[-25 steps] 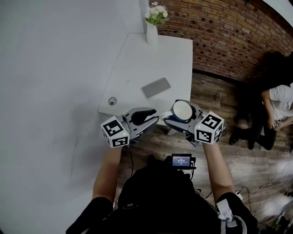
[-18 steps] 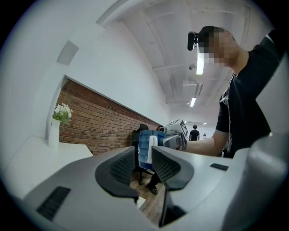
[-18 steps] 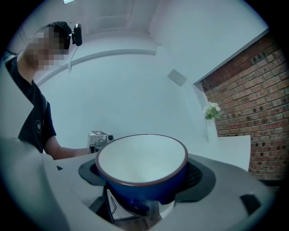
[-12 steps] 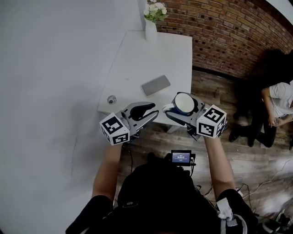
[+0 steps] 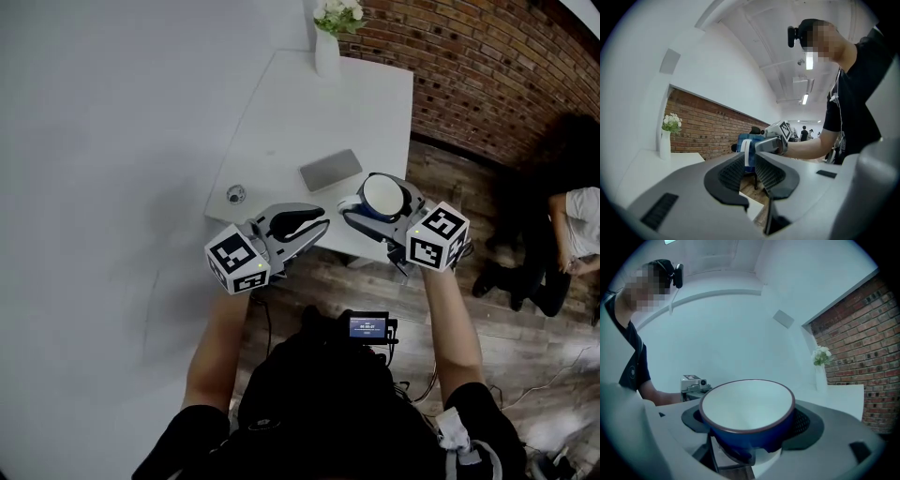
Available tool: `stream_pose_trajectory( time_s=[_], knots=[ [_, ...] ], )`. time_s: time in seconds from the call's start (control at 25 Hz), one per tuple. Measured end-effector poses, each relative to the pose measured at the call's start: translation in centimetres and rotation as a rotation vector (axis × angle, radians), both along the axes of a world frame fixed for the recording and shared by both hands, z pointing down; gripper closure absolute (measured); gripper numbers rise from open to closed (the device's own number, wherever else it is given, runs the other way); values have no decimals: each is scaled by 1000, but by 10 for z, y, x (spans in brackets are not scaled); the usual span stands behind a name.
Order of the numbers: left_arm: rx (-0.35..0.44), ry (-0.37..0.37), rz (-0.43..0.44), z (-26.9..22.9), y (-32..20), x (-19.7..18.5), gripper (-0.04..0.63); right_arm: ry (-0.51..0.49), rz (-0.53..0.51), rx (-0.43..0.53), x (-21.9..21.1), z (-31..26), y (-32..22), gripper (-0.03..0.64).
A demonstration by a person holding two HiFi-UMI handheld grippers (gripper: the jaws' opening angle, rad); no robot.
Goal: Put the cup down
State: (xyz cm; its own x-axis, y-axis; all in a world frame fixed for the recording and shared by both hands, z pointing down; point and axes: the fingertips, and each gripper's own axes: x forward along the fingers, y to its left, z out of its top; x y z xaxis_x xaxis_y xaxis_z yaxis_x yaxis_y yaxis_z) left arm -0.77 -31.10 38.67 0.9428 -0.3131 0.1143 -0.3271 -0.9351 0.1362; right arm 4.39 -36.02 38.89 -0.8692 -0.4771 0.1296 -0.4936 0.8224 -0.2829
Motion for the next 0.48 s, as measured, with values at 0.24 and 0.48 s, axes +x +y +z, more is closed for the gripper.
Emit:
stream_pose_trajectory(
  time_s=[0.24,0.48],
  knots=[
    [24,-15,-58,1,-11,-11,571,-7,12,14,-11,6,-31,189],
    [42,-27,-70,10,-21,-11,588,19,54,46,-14,22,-71,190]
  ],
)
